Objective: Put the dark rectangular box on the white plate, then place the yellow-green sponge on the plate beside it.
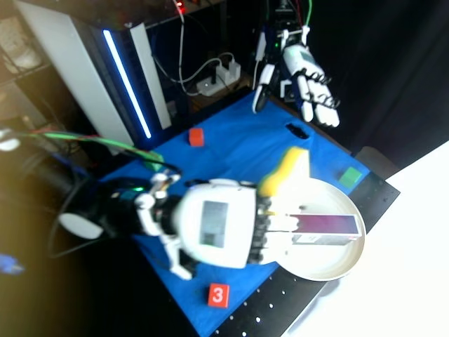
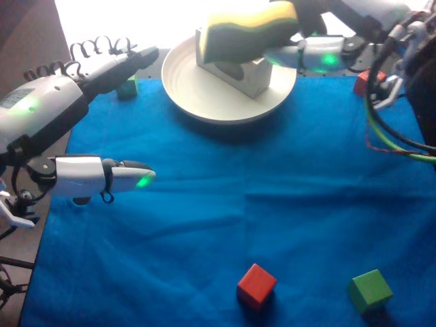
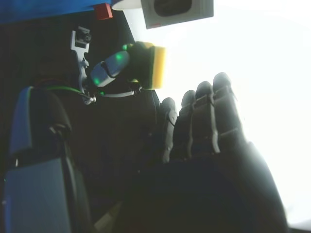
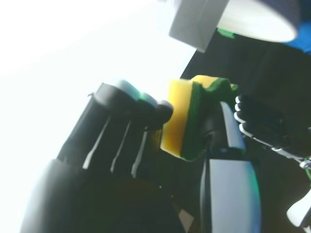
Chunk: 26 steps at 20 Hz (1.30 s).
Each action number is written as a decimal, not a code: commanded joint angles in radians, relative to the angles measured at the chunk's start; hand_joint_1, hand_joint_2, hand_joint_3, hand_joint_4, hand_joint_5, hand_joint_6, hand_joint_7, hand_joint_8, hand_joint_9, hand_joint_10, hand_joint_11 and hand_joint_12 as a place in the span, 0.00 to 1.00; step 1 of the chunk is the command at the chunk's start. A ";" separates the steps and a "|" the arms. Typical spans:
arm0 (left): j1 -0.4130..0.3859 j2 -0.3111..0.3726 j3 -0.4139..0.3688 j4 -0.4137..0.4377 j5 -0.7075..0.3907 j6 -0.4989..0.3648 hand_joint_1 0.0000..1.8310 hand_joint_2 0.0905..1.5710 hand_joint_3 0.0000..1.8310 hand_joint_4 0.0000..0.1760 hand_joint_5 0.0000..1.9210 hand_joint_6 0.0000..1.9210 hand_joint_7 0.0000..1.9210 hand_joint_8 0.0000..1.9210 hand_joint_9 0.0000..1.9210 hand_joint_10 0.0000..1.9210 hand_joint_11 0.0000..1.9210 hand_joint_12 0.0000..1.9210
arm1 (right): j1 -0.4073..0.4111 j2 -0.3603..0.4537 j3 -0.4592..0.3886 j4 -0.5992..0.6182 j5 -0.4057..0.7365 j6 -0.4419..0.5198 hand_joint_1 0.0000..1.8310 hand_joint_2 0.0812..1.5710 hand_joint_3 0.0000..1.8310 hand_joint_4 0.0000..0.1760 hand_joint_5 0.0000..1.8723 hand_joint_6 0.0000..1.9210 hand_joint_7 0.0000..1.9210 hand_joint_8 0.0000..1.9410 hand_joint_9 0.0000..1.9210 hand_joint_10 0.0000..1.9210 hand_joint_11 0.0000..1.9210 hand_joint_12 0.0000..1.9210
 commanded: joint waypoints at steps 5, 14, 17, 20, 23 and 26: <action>-0.010 0.003 -0.002 0.004 -0.129 -0.006 0.46 0.54 0.00 0.80 0.03 0.00 0.00 0.00 0.00 0.00 0.00 0.00 | 0.022 -0.016 0.011 0.029 0.099 0.007 0.45 0.60 0.00 0.12 0.29 0.06 0.31 0.22 0.31 0.34 0.24 0.64; -0.009 0.002 -0.003 0.003 -0.128 -0.013 0.45 0.53 0.00 0.78 0.03 0.00 0.02 0.00 0.00 0.00 0.00 0.00 | 0.021 -0.014 0.015 0.029 0.089 0.007 0.37 0.53 0.00 0.73 0.04 0.00 0.08 0.00 0.06 0.00 0.00 0.00; -0.007 0.001 -0.003 0.001 -0.128 -0.013 0.47 0.54 0.00 0.66 0.03 0.00 0.00 0.00 0.00 0.00 0.00 0.00 | 0.021 -0.014 0.005 0.026 0.089 0.007 0.35 0.53 0.00 0.74 0.04 0.00 0.09 0.00 0.09 0.00 0.00 0.43; -0.006 0.003 -0.003 0.001 -0.129 -0.013 0.45 0.54 0.00 0.59 0.03 0.00 0.00 0.00 0.00 0.00 0.00 0.00 | 0.021 0.004 -0.023 -0.013 0.090 0.007 0.37 0.54 0.00 0.88 0.04 0.00 0.08 0.00 0.06 0.00 0.00 0.36; -0.006 0.012 0.001 -0.005 -0.136 -0.012 0.47 0.53 0.00 0.63 0.04 0.00 0.00 0.00 0.00 0.00 0.00 0.00 | 0.021 0.058 -0.062 -0.048 0.106 0.007 0.37 0.53 0.00 0.90 0.05 0.00 0.06 0.00 0.07 0.00 0.00 0.24; -0.006 0.024 -0.001 -0.010 -0.151 -0.012 0.46 0.55 0.00 0.60 0.03 0.00 0.00 0.00 0.00 0.00 0.00 0.00 | 0.000 0.125 -0.129 -0.065 0.179 0.007 0.40 0.53 0.00 0.87 0.06 0.00 0.06 0.00 0.03 0.00 0.00 0.03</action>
